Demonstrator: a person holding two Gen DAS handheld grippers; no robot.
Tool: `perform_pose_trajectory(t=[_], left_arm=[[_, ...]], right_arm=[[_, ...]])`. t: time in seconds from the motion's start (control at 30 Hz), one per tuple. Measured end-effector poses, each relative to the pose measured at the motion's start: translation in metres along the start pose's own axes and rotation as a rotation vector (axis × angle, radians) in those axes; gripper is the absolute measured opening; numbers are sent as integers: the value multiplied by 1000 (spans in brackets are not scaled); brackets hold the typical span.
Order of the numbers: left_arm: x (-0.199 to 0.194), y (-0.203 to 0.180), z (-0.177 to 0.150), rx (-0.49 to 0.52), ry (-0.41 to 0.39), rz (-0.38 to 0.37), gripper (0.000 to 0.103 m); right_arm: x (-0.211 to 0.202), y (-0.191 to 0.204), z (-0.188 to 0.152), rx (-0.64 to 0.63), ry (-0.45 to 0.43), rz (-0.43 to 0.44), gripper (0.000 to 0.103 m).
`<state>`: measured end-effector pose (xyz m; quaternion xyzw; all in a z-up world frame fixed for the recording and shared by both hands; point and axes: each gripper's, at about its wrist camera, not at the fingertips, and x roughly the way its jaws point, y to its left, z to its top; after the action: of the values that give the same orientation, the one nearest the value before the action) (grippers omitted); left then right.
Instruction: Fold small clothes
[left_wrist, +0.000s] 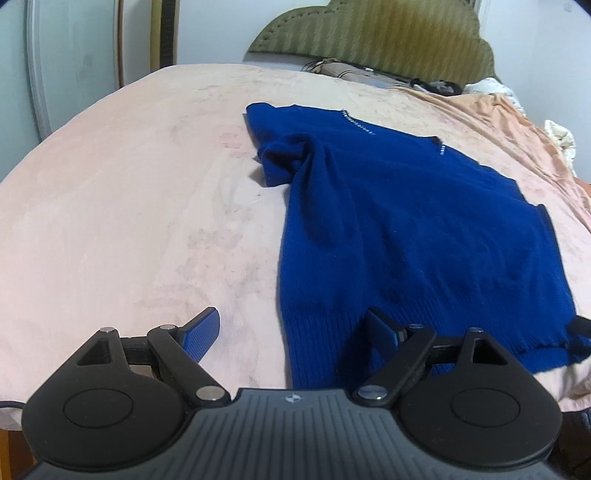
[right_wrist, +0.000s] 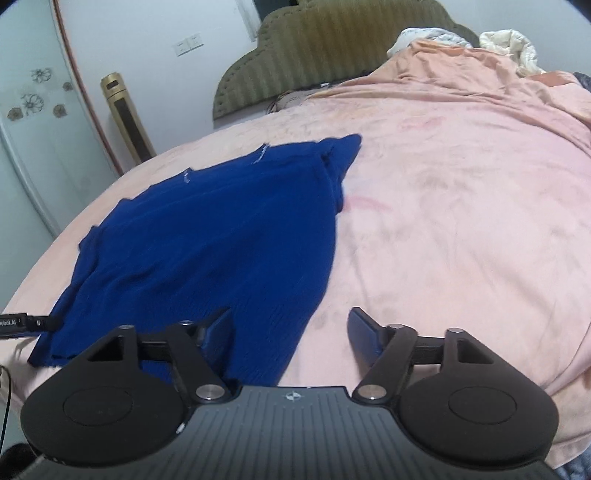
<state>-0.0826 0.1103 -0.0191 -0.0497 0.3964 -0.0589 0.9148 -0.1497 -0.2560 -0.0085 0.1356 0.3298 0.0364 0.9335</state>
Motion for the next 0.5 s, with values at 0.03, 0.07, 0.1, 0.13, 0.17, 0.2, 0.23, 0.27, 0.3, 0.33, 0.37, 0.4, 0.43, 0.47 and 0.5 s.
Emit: perform_pose_trajectory(t=[0.03,0.07,0.1,0.13,0.17,0.2,0.23,0.27,0.3,0.33,0.37,0.4,0.43,0.47,0.5], left_arm=[[-1,-1,-1,2,0,-16,85],[-1,-3,-2,6,-1,-29,85],[-1,-5,-3,12,-3,-36,85],[-1,-8,-4,21,-7,-39,81],[-1,-11,-6,34,-12,-41,80],[-1,-14,-7,46,-16,-44,76],[-2,-17,-8,56,-19,-52,71],[-2,-19,-10,62,-21,-58,68],[-3,-20,-11,67,-24,-62,63],[-4,-21,-11,72,-24,-70,58],[-4,-22,-12,74,-24,-75,56],[-4,-22,-12,74,-23,-80,52],[-4,-22,-12,72,-24,-85,48],[-4,-22,-12,70,-26,-89,47],[-5,-22,-12,67,-28,-93,44]], right_arm=[[1,5,-2,-22,3,-3,66],[1,10,-5,-44,3,-9,65],[1,14,-6,-60,3,-13,63],[1,18,-8,-77,6,-9,60],[1,22,-9,-85,9,-4,59],[1,25,-10,-89,8,-2,57],[1,28,-11,-94,7,-3,54],[0,30,-12,-103,6,-7,52],[0,32,-13,-110,6,-12,48],[-1,33,-14,-110,6,-11,41],[-2,34,-14,-109,9,0,37],[-2,35,-15,-107,13,11,31],[-2,35,-15,-102,14,18,29],[-2,35,-16,-94,12,21,28],[-1,35,-15,-87,10,24,25]])
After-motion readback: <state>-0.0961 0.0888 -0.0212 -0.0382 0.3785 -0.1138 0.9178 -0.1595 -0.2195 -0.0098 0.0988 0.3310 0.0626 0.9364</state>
